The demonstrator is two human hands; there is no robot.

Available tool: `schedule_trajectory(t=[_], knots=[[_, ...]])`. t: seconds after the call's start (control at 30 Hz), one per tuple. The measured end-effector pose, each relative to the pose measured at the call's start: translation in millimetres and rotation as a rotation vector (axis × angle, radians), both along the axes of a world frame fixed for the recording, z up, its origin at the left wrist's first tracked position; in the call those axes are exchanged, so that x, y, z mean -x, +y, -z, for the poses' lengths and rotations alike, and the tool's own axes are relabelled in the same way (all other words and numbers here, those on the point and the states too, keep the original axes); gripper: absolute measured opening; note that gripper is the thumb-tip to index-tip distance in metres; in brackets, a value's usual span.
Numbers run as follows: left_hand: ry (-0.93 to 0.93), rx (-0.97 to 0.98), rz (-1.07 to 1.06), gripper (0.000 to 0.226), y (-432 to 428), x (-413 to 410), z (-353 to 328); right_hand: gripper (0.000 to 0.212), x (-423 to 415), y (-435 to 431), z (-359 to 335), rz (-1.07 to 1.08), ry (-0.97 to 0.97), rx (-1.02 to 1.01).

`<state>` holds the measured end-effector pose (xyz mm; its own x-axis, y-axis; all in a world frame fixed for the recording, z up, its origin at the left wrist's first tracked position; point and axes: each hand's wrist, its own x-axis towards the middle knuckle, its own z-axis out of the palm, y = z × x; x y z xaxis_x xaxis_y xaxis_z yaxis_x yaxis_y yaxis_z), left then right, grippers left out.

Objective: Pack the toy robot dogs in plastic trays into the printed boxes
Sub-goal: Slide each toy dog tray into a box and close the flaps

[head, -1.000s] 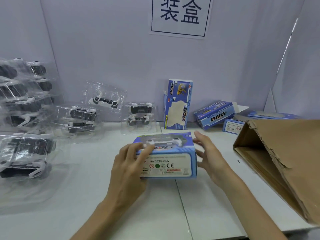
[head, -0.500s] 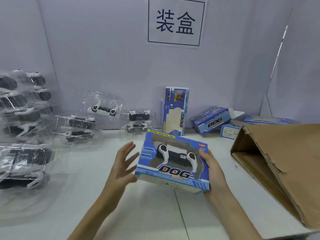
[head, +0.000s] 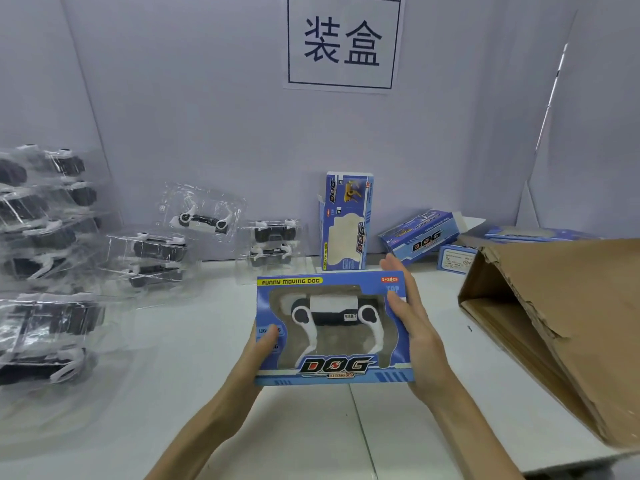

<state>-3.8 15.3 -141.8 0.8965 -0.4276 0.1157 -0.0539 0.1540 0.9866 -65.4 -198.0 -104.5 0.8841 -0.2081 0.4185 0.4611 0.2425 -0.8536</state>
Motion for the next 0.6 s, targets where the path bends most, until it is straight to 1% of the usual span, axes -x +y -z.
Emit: schedule_trajectory(t=[0.07,0.13,0.17,0.2,0.23,0.27,0.33,0.37,0.4,0.43,0.47,0.53,0.6], knots=[[-0.023,0.015,0.008,0.063,0,0,1,0.050,-1,-3,8,0.017,-0.001,-0.010],[-0.099,-0.002,0.031,0.058,0,0,-1,0.048,-2,-11,13,0.015,0.033,-0.007],[-0.133,0.012,0.039,0.055,0,0,-2,0.051,-1,-17,13,-0.008,0.066,0.004],[-0.161,0.044,0.034,0.056,3,-1,-4,0.061,2,-25,14,-0.038,0.103,0.045],[-0.192,0.079,0.021,0.060,6,-4,-5,0.068,6,-32,12,-0.078,0.128,0.142],[-0.211,0.111,0.005,0.069,11,-6,-7,0.070,10,-40,10,-0.121,0.143,0.287],[-0.207,0.151,0.003,0.081,18,-10,-9,0.067,17,-51,6,-0.161,0.175,0.554],[-0.197,0.167,0.014,0.079,20,-11,-10,0.066,20,-53,4,-0.152,0.197,0.606],[-0.174,0.190,0.022,0.070,19,-12,-9,0.065,22,-54,2,-0.129,0.221,0.592],[-0.133,0.228,0.023,0.058,16,-12,-8,0.062,23,-55,1,-0.095,0.241,0.539],[-0.095,0.265,0.010,0.051,15,-12,-7,0.058,22,-55,1,-0.063,0.258,0.468],[-0.083,0.296,-0.033,0.054,12,-15,-4,0.053,19,-54,-4,0.006,0.308,0.292],[-0.079,0.316,-0.091,0.049,11,-17,-4,0.049,10,-58,-11,0.107,0.339,0.051]])
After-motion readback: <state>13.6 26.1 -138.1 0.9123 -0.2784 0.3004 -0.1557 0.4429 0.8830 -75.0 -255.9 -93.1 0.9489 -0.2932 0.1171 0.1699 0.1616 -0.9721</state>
